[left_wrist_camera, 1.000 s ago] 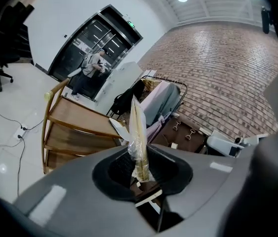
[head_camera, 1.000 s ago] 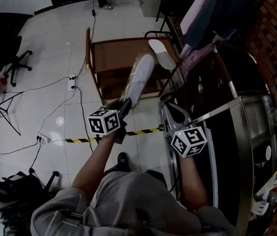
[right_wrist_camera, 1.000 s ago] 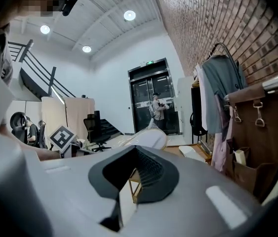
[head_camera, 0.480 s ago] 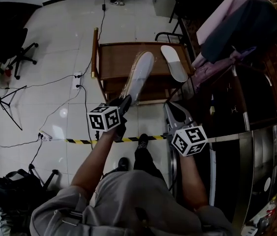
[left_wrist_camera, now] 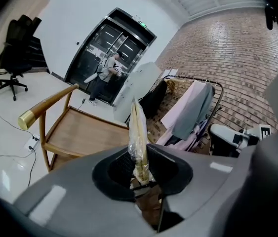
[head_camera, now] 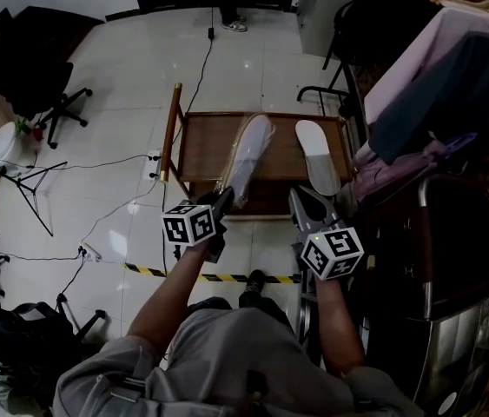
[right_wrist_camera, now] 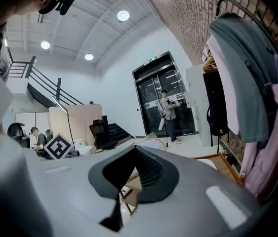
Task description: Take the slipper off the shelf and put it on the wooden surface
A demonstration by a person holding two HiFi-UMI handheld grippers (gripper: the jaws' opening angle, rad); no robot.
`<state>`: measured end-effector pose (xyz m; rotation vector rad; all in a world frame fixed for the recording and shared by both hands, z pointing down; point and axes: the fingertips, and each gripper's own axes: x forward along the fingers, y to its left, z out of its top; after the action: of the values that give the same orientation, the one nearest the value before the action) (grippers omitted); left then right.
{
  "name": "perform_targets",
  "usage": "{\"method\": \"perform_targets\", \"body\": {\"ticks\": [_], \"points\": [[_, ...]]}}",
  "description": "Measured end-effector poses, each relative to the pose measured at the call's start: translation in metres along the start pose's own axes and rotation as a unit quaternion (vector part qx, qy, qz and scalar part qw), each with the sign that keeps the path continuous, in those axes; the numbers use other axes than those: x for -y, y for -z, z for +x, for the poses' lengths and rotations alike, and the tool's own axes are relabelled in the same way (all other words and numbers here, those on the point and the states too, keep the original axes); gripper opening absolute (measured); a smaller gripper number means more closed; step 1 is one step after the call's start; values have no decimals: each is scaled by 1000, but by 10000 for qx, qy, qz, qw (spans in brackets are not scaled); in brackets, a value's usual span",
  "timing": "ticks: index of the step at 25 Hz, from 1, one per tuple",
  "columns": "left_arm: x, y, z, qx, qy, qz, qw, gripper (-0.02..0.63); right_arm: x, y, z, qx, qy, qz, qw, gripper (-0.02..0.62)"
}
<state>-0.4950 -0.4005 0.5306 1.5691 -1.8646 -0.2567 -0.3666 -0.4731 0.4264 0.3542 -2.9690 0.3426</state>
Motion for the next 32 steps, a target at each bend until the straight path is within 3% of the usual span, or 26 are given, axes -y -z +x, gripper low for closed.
{"method": "perform_targets", "body": {"ticks": [8, 15, 22, 26, 29, 32], "points": [[-27, -5, 53, 56, -238, -273, 9993, 67, 23, 14, 35, -365, -152, 123, 9991, 0], [-87, 6, 108, -164, -483, -479, 9975, 67, 40, 24, 58, -663, 250, 98, 9974, 0], [-115, 25, 140, -578, -833, -443, 9939, 69, 53, 21, 70, -753, 566, 77, 9955, 0], [-120, 39, 141, -784, -994, -132, 9919, 83, 59, 20, 71, -733, 647, 110, 9951, 0], [-133, 44, 146, -889, -1193, 84, 9888, 177, 59, 23, 76, -765, 647, 116, 9949, 0], [-140, 45, 146, -927, -1201, 244, 9881, 310, 57, 27, 82, -819, 624, 117, 9946, 0]]}}
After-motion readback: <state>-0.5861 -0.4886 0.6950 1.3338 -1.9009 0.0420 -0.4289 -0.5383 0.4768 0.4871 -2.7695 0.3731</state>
